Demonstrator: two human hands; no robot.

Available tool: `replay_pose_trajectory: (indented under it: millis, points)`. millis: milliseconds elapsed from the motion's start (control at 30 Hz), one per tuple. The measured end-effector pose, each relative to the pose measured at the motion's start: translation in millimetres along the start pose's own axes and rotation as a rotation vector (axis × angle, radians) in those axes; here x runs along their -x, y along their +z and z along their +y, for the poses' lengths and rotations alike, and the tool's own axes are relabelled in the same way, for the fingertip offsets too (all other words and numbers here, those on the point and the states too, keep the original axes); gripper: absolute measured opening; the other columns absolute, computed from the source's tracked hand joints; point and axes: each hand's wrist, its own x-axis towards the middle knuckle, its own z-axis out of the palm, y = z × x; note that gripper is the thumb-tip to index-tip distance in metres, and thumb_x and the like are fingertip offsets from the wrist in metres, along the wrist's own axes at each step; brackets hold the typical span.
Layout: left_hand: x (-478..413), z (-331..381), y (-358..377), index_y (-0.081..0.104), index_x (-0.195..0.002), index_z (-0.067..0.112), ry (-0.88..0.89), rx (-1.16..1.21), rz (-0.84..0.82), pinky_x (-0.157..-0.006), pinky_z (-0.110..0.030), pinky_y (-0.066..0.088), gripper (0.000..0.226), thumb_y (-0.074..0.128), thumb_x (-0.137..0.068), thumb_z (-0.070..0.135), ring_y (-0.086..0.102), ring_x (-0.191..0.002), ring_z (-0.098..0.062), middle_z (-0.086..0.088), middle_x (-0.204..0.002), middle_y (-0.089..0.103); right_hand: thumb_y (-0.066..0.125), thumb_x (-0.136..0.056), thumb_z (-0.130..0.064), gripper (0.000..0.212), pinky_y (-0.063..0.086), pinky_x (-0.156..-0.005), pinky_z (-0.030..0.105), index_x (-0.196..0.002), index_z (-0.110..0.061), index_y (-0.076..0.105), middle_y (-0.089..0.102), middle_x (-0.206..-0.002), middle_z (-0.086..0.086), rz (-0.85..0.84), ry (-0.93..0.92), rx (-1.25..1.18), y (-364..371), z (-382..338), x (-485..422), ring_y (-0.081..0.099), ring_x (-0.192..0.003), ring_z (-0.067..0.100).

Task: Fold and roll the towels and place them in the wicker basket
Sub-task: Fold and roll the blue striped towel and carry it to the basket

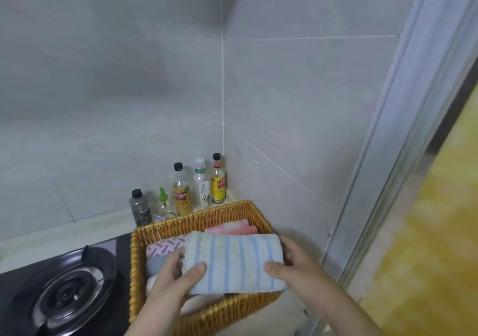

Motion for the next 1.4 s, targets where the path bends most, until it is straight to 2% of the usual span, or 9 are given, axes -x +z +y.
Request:
replay_pose_trajectory:
  millis: [100, 333, 433, 633, 900, 1133, 1267, 1333, 1400]
  points:
    - [-29.6, 3.4, -5.1, 0.059, -0.115, 0.019, 0.016, -0.17, -0.042, -0.06, -0.018, 0.055, 0.036, 0.062, -0.087, -0.004, 0.073, -0.084, -0.01, 0.002, -0.098, 0.076, 0.077, -0.07, -0.026, 0.051, 0.058, -0.087, 0.039, -0.11, -0.052, 0.058, 0.068, -0.115, -0.011, -0.052, 0.022, 0.097, -7.1, -4.0, -32.0, 0.066, -0.107, 0.011]
    - [-99.5, -0.6, -23.5, 0.066, -0.098, 0.024, 0.034, -0.767, -0.149, -0.065, -0.013, 0.052, 0.034, 0.083, -0.071, 0.013, 0.068, -0.084, 0.0, 0.025, -0.097, 0.069, 0.065, -0.067, -0.033, 0.041, 0.053, -0.073, 0.031, -0.104, -0.045, 0.052, 0.061, -0.101, -0.013, -0.071, 0.029, 0.734, -18.6, -15.3, -92.3, 0.06, -0.09, 0.005]
    - [-123.0, -12.5, -30.8, 0.065, -0.096, 0.03, 0.031, -0.997, -0.207, -0.07, -0.02, 0.054, 0.04, 0.079, -0.059, 0.032, 0.065, -0.084, 0.0, 0.01, -0.088, 0.07, 0.061, -0.067, -0.041, 0.039, 0.051, -0.072, 0.034, -0.102, -0.043, 0.044, 0.052, -0.098, -0.014, -0.087, 0.006, 1.051, -21.5, -17.2, -110.4, 0.054, -0.086, 0.008]
    - [-145.8, -33.1, -23.1, 0.068, -0.095, 0.034, 0.145, -1.089, -0.252, -0.071, -0.004, 0.043, 0.031, 0.072, -0.066, 0.022, 0.057, -0.092, 0.013, 0.022, -0.089, 0.066, 0.066, -0.073, -0.039, 0.039, 0.05, -0.079, 0.035, -0.107, -0.035, 0.047, 0.051, -0.108, -0.007, -0.113, -0.104, 1.314, -24.6, -1.7, -141.6, 0.05, -0.095, 0.015]
    - [-156.5, -68.4, -20.8, 0.056, -0.092, 0.049, 0.157, -1.201, -0.334, -0.077, -0.007, 0.04, 0.034, 0.07, -0.062, 0.054, 0.054, -0.088, 0.008, 0.027, -0.094, 0.058, 0.067, -0.068, -0.057, 0.047, 0.034, -0.089, 0.032, -0.104, -0.029, 0.059, 0.059, -0.101, -0.005, -0.218, -0.261, 1.535, -29.0, 22.9, -165.6, 0.041, -0.102, 0.017]
    - [-163.9, -92.7, -11.1, 0.065, -0.101, 0.029, 0.288, -1.413, -0.246, -0.074, -0.03, 0.05, 0.036, 0.054, -0.078, 0.054, 0.066, -0.09, -0.013, 0.008, -0.097, 0.071, 0.062, -0.064, -0.066, 0.065, 0.029, -0.101, 0.03, -0.121, -0.034, 0.056, 0.056, -0.119, -0.012, -0.235, -0.359, 1.466, -28.9, 36.1, -174.2, 0.043, -0.118, 0.016]
    - [-167.2, -106.0, -3.4, 0.066, -0.103, 0.028, 0.338, -1.392, -0.157, -0.074, -0.032, 0.047, 0.029, 0.059, -0.081, 0.047, 0.066, -0.092, -0.018, 0.004, -0.098, 0.071, 0.058, -0.079, -0.054, 0.048, 0.035, -0.102, 0.023, -0.118, -0.027, 0.061, 0.055, -0.122, -0.011, 0.115, -0.38, 1.06, -14.3, 35.4, -160.0, 0.045, -0.119, 0.01]
    - [-170.6, -112.6, -3.6, 0.067, -0.1, 0.028, 0.372, -1.387, -0.141, -0.072, -0.032, 0.049, 0.027, 0.062, -0.079, 0.045, 0.068, -0.088, -0.019, 0.005, -0.094, 0.072, 0.057, -0.091, -0.035, 0.019, 0.044, -0.084, 0.017, -0.099, -0.02, 0.066, 0.062, -0.098, -0.008, 0.25, -0.122, 0.716, 2.1, 33.9, -147.0, 0.056, -0.098, 0.011]
    - [-174.7, -117.8, -7.9, 0.069, -0.092, 0.03, 0.416, -1.403, -0.17, -0.069, -0.029, 0.05, 0.022, 0.067, -0.074, 0.043, 0.069, -0.078, -0.016, 0.008, -0.085, 0.072, 0.053, -0.095, -0.025, 0.023, 0.055, -0.081, 0.032, -0.091, -0.008, 0.067, 0.067, -0.087, 0.006, 0.281, 0.313, 0.253, 14.0, 38.5, -145.5, 0.063, -0.088, 0.023]
